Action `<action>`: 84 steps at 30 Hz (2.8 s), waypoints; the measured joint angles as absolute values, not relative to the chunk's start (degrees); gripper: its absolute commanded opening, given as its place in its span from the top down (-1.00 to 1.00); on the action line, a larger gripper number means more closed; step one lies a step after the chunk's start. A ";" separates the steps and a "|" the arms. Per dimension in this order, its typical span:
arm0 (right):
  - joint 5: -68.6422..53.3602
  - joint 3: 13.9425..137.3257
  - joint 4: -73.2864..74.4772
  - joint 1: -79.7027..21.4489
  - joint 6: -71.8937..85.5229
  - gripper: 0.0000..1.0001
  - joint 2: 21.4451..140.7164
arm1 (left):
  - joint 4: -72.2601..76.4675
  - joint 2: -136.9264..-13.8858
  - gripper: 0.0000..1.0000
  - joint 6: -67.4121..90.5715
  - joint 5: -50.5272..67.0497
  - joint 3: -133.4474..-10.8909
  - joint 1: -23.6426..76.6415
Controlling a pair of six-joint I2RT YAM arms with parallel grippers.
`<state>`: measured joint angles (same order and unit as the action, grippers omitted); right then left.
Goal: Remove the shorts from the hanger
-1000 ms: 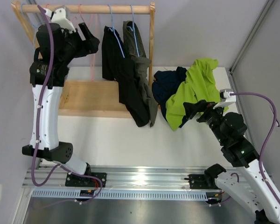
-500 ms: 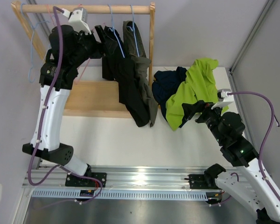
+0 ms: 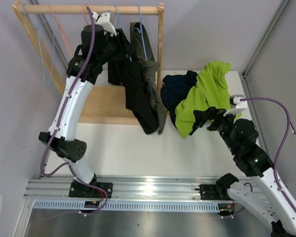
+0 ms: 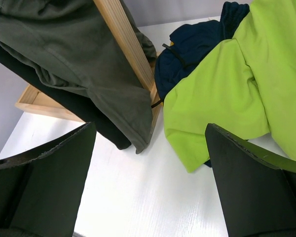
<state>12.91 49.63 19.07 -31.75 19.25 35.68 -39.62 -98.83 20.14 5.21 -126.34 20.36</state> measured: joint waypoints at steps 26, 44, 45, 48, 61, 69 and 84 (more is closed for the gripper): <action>26.15 84.44 7.07 -73.10 5.06 -0.99 76.51 | -47.94 -92.40 1.00 19.14 -1.69 -133.99 20.78; 31.05 92.03 -5.78 -71.40 0.60 -0.02 98.37 | -48.10 -84.42 1.00 19.05 0.27 -127.63 20.78; 31.14 92.36 -6.24 -71.13 0.56 0.13 98.89 | -48.05 -84.20 1.00 19.05 0.30 -127.22 20.78; 31.14 92.60 -7.49 -71.13 0.64 0.91 99.83 | -48.01 -83.85 1.00 19.05 0.32 -126.48 20.78; 37.36 80.18 -9.34 -80.93 7.22 1.00 95.77 | -48.69 -86.24 1.00 18.06 -0.86 -129.49 18.83; 42.13 76.71 -7.27 -88.01 12.12 1.00 94.13 | -52.14 -91.05 1.00 17.93 -0.27 -133.73 13.30; 33.01 92.79 -3.97 -71.40 4.01 1.00 101.78 | -50.19 -73.65 1.00 17.76 3.70 -108.84 14.79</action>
<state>33.01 92.79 -3.97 -71.40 4.01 101.78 -50.19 -73.65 17.76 3.70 -108.84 14.79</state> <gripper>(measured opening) 0.012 0.027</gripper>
